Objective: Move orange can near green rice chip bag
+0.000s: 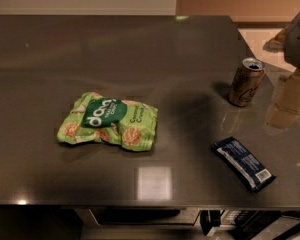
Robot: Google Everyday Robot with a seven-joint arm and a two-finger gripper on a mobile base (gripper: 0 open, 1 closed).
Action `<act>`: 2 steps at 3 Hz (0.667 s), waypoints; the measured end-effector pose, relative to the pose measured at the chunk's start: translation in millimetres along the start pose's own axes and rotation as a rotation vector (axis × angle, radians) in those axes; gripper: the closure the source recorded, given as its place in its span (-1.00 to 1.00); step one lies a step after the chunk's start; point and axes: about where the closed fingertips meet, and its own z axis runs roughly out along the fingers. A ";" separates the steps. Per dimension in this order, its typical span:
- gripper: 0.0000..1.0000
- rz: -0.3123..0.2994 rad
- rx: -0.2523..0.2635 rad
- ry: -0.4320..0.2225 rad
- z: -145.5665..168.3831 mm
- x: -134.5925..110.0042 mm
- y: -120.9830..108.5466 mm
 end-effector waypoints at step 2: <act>-1.00 0.019 0.017 -0.024 -3.0 0.6 -16.6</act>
Offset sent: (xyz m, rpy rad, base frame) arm 0.0365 -0.0164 0.0119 0.0624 -0.0253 -0.0382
